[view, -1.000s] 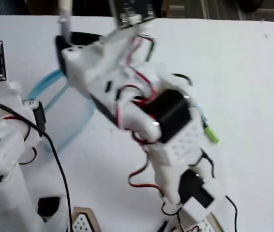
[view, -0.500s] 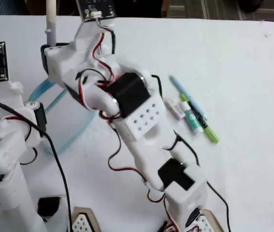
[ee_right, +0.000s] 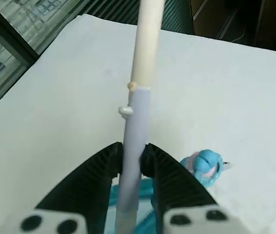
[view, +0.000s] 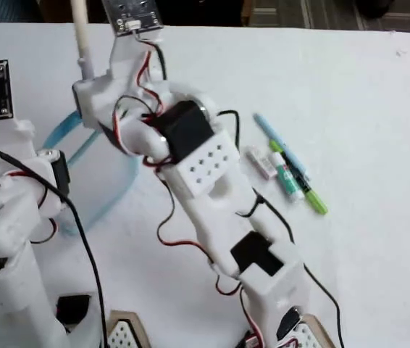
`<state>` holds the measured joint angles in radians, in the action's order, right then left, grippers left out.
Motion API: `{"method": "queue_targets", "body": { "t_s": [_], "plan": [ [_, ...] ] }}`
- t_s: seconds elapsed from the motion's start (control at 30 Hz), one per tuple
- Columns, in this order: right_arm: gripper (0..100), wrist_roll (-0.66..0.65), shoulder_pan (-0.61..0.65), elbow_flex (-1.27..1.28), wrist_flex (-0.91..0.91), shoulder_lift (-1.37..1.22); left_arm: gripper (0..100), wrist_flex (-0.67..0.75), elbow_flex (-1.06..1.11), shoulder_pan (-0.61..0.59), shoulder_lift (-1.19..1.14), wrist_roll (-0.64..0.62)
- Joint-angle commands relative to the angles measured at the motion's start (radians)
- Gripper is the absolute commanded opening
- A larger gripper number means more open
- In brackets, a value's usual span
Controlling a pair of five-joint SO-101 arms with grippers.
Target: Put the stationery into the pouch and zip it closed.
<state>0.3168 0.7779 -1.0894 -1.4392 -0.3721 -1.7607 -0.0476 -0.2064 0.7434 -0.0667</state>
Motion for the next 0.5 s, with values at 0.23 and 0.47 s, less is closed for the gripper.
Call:
{"method": "queue_targets", "body": {
  "t_s": [0.23, 0.47],
  "plan": [
    [1.8, -0.011, -0.013, 0.0, 0.035, -0.047, 2, 0.026, 0.0, 0.012, 0.01, -0.002],
    [1.8, -0.011, -0.021, -0.005, -0.074, -0.044, 2, 0.028, 0.005, 0.01, 0.01, -0.002]
  ]
}}
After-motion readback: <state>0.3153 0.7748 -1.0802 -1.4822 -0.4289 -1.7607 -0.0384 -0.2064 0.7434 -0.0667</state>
